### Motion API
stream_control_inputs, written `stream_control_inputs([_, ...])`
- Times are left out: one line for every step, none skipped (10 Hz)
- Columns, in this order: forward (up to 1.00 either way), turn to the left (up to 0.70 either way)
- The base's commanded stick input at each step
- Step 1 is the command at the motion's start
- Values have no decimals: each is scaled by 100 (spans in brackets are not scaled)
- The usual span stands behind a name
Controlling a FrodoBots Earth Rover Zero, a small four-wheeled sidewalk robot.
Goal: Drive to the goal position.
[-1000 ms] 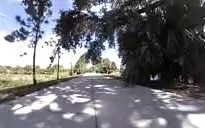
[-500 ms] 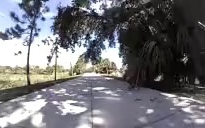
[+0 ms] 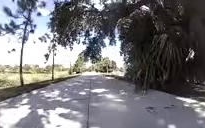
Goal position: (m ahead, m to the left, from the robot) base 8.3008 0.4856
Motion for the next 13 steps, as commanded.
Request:
stream_control_inputs([85, 0])
stream_control_inputs([85, 0])
stream_control_inputs([85, 0])
stream_control_inputs([85, 0])
stream_control_inputs([85, 0])
stream_control_inputs([85, 0])
stream_control_inputs([85, 0])
stream_control_inputs([85, 0])
stream_control_inputs([85, 0])
stream_control_inputs([85, 0])
stream_control_inputs([85, 0])
stream_control_inputs([85, 0])
stream_control_inputs([85, 0])
